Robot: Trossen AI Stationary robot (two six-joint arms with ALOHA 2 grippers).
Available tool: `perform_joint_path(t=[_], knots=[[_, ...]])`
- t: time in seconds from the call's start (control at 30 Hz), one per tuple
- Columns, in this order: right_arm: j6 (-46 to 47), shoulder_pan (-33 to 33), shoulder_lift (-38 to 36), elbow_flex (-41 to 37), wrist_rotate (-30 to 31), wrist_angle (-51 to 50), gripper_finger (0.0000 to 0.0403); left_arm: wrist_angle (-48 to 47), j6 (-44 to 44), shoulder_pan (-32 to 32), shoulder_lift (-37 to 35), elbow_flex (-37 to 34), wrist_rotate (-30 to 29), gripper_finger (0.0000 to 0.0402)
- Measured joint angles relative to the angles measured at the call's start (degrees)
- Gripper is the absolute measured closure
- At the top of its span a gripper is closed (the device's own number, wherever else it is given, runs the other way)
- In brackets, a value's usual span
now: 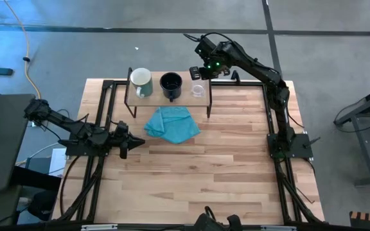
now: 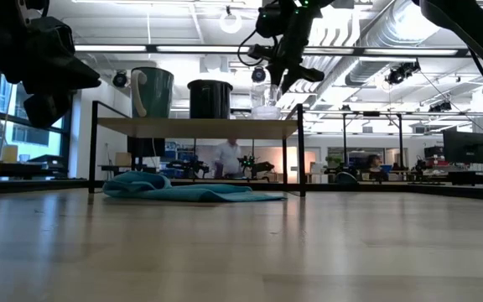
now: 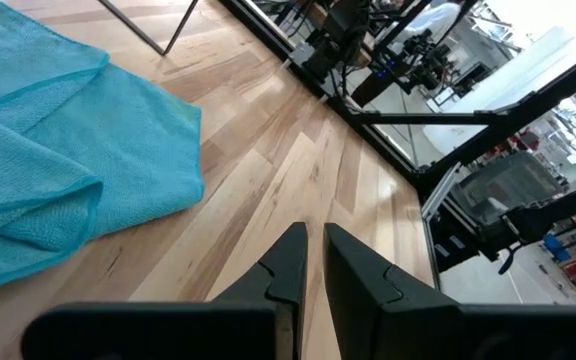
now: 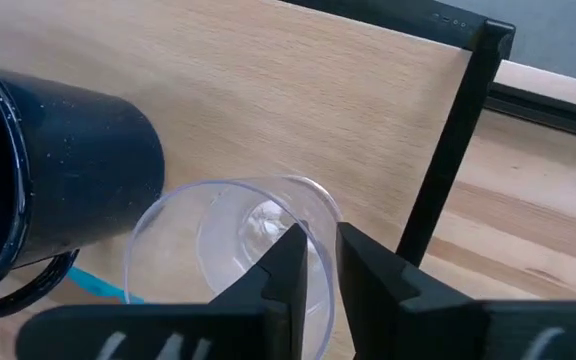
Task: Stack small to large cups/mugs on shelf
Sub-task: Put the transparent mug on the shelf
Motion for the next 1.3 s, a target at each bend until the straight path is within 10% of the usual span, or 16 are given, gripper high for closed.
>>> perform_joint_path(t=[1.3], knots=[[-5.1, 0.4, 0.0, 0.0, -1.4, -1.7, 0.0397, 0.0, -1.1, 0.0, 0.0, 0.0, 0.2, 0.0376]])
